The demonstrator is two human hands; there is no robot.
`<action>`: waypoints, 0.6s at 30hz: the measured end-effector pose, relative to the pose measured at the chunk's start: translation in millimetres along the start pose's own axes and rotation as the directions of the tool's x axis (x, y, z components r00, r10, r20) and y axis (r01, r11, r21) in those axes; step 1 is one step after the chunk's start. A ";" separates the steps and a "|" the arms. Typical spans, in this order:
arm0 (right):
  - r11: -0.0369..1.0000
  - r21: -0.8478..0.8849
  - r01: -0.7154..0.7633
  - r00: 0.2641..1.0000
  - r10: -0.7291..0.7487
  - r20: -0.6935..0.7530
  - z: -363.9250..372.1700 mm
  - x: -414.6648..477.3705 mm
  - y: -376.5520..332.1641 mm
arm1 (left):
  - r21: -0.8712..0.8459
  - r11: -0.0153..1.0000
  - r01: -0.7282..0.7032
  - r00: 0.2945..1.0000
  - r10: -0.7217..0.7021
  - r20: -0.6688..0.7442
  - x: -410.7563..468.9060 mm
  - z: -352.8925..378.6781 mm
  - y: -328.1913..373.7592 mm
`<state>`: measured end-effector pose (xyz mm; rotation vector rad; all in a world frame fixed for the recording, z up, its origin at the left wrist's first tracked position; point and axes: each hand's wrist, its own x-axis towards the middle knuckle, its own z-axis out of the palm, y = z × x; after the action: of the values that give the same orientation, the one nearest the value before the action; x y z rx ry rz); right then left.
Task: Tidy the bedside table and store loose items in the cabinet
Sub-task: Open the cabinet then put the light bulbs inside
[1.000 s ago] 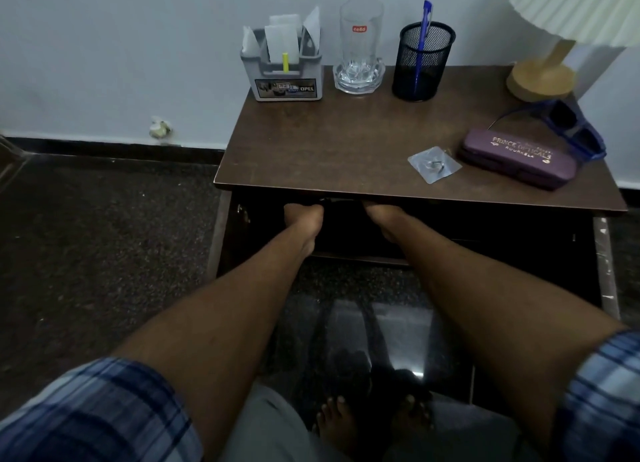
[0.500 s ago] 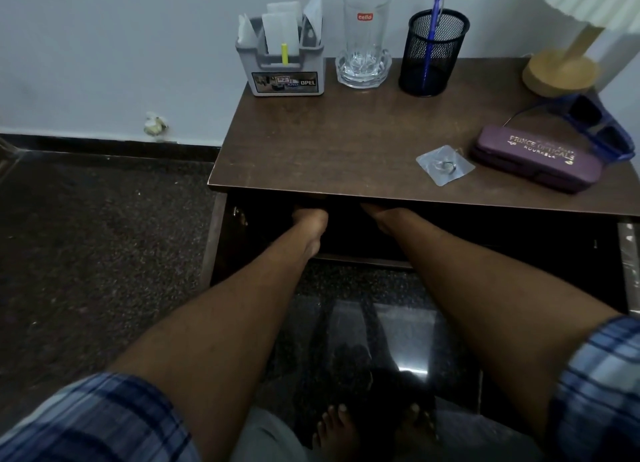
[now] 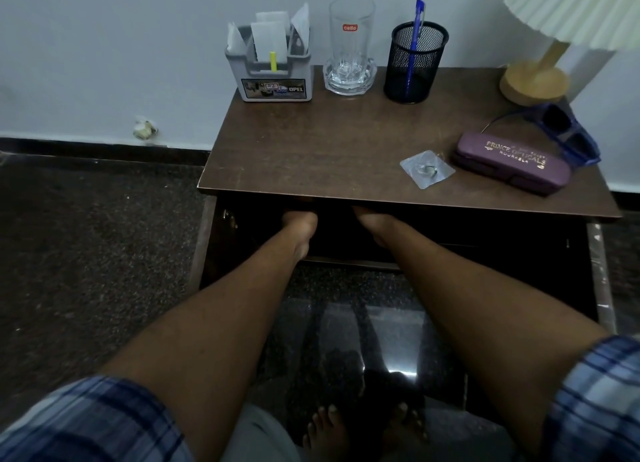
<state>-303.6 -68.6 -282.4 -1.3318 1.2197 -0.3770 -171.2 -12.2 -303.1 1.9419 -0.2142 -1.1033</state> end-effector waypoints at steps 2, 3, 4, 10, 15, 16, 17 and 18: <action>0.998 0.050 0.041 0.999 -0.041 0.002 -1.2 -3.4 2.6 | 0.004 1.000 -0.003 1.000 0.003 0.024 -3.4 -0.2 1.5; 0.996 0.084 0.039 0.999 -0.040 0.012 -1.4 -7.5 0.7 | 0.009 1.000 -0.015 1.000 0.014 0.019 -8.6 0.8 3.2; 0.995 0.095 0.028 0.999 -0.030 0.022 -2.4 -7.5 2.4 | 0.002 1.000 -0.026 0.999 0.026 0.019 -8.7 1.0 2.8; 0.999 0.043 -0.031 0.998 0.034 -0.051 -6.8 -18.0 3.8 | 0.053 0.998 -0.037 0.999 0.037 -0.006 -17.1 0.6 4.7; 0.999 0.000 -0.051 0.995 0.051 -0.090 -15.2 -31.2 1.0 | 0.131 0.989 -0.073 0.997 0.069 0.033 -30.4 -3.0 7.0; 0.998 0.016 -0.068 0.993 0.069 -0.093 -17.4 -34.0 0.6 | 0.156 0.984 -0.081 0.996 0.072 0.058 -34.8 -4.5 7.5; 0.995 0.049 -0.087 0.992 0.091 -0.082 -19.3 -38.0 -0.7 | 0.170 0.981 -0.095 0.993 0.083 0.081 -38.3 -5.8 6.9; 0.993 0.073 -0.098 0.993 0.103 -0.066 -20.9 -42.2 -2.1 | 0.196 0.975 -0.104 0.991 0.084 0.107 -43.2 -7.6 6.6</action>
<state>-336.5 -46.3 -257.1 -1.2015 1.3147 -0.3931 -189.4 10.7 -269.8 2.0333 -0.4831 -1.1519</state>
